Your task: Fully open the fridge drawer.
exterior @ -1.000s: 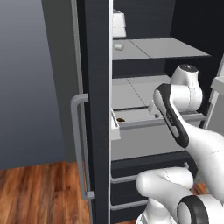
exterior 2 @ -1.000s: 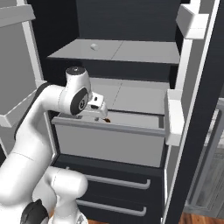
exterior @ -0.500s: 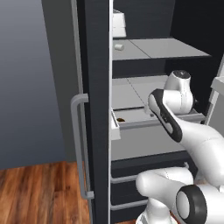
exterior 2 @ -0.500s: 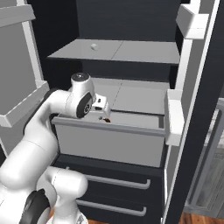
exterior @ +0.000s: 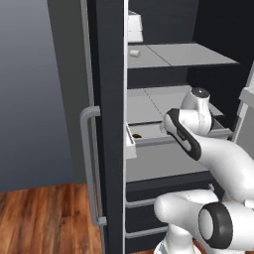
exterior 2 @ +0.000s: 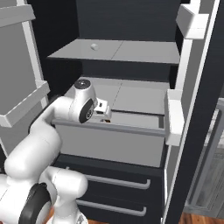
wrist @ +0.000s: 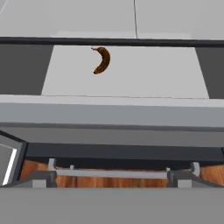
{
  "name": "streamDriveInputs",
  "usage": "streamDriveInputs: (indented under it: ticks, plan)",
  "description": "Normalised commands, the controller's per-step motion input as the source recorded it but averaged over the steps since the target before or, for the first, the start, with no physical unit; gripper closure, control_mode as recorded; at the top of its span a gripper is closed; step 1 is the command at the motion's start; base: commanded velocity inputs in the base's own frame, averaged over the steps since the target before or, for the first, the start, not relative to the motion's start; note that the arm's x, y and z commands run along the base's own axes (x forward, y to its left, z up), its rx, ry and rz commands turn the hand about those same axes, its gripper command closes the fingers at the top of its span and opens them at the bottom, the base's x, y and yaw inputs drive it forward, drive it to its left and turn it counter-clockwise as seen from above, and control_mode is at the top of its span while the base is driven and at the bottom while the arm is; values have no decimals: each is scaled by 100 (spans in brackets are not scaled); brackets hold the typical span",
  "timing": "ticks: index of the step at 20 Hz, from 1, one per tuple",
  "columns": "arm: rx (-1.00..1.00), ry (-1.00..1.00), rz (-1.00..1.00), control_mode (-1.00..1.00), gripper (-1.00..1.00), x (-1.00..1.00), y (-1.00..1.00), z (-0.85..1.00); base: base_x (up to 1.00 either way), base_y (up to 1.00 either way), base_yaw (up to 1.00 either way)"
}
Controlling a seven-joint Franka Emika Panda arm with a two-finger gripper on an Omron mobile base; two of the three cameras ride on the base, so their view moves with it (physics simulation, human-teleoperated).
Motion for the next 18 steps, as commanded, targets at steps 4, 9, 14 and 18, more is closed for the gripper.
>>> streamDriveInputs:
  ticks: [4, 9, 14, 18]
  plan:
    - [0, 0, 0, -100, -100, 34, 0, -12, 0, 0, 0]
    - [0, 0, 0, -100, -100, 34, 0, -16, 0, 0, 0]
    - [0, 0, -1, -100, -100, 28, 0, -31, 0, 0, 0]
    - [0, 0, -2, -100, -100, 29, 0, -30, 0, 0, 0]
